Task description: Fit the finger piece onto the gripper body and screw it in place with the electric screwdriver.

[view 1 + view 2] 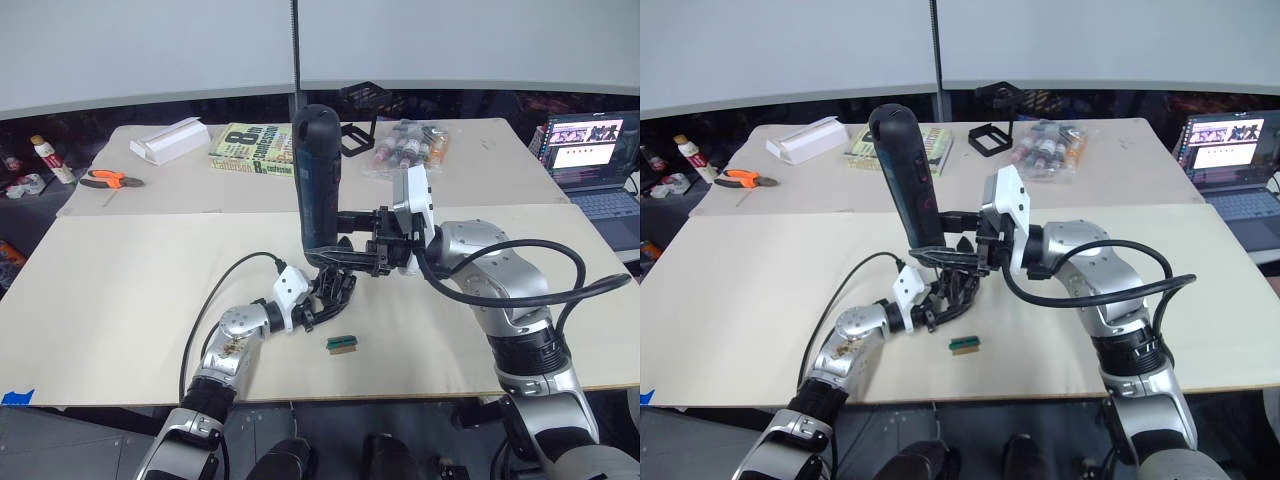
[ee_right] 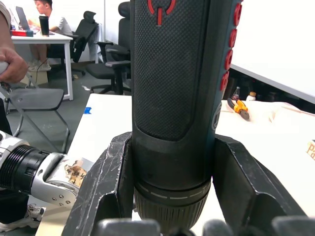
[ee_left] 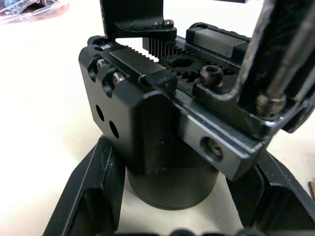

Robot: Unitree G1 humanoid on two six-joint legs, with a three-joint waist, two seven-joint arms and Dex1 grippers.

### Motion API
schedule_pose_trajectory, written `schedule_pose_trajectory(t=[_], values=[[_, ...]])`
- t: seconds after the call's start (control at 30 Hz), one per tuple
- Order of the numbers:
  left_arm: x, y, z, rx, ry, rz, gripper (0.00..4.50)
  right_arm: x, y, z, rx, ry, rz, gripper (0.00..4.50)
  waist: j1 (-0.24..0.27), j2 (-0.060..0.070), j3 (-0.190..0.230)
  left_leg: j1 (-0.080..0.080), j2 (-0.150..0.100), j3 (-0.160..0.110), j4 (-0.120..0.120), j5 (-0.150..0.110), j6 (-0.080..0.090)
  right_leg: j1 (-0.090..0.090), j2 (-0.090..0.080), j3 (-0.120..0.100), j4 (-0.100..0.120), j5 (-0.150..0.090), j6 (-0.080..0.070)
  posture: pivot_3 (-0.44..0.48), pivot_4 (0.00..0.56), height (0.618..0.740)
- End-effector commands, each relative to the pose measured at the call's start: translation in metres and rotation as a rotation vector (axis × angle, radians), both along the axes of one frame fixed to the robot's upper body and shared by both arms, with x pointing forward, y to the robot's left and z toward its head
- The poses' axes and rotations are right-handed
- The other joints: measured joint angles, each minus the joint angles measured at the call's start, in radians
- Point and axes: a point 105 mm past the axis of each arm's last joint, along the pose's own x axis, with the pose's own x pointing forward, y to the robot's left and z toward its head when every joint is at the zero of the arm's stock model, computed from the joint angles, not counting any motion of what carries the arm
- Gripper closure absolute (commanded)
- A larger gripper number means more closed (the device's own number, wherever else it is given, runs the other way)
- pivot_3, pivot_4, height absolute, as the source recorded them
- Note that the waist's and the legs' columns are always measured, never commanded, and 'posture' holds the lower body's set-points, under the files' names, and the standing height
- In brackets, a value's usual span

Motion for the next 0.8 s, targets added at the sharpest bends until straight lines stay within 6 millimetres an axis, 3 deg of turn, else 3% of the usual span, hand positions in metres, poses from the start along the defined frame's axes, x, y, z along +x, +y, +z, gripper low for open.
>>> schedule_pose_trajectory(t=[0.03, 0.4, 0.73, 0.8], values=[[-0.004, -0.006, 0.003, -0.013, -0.008, -0.032, 2.18, 0.007, -0.003, -0.014, -0.062, 0.053, -0.037, 2.64, 0.0, 0.0, 0.0, 0.0, 0.0, 0.0, 0.0, 0.0, 0.0, 0.0, 0.0, 0.0, 0.0, 0.0, 0.0, 0.0, 0.15, 0.74], [-0.004, -0.003, -0.004, 0.006, -0.001, -0.016, 2.18, -0.019, -0.013, 0.046, 0.088, -0.118, 0.088, 2.64, 0.001, 0.0, 0.0, -0.004, 0.0, 0.0, 0.0, 0.0, 0.0, -0.002, 0.0, 0.0, 0.0, 0.0, 0.0, 0.0, 0.15, 0.74], [-0.005, -0.001, -0.004, -0.025, 0.016, -0.003, 2.18, -0.03, -0.027, 0.066, 0.144, -0.151, 0.143, 2.64, 0.001, 0.0, 0.0, -0.005, 0.0, 0.0, 0.0, 0.0, 0.0, -0.003, -0.002, 0.0, -0.001, 0.0, 0.0, 0.0, 0.15, 0.74], [-0.005, 0.0, -0.002, -0.034, 0.021, -0.003, 1.15, -0.039, -0.034, 0.077, 0.174, -0.159, 0.171, 2.64, 0.002, 0.0, 0.0, -0.005, 0.0, 0.0, 0.0, 0.0, 0.0, -0.003, -0.002, 0.0, -0.001, 0.0, 0.0, 0.0, 0.15, 0.74]])
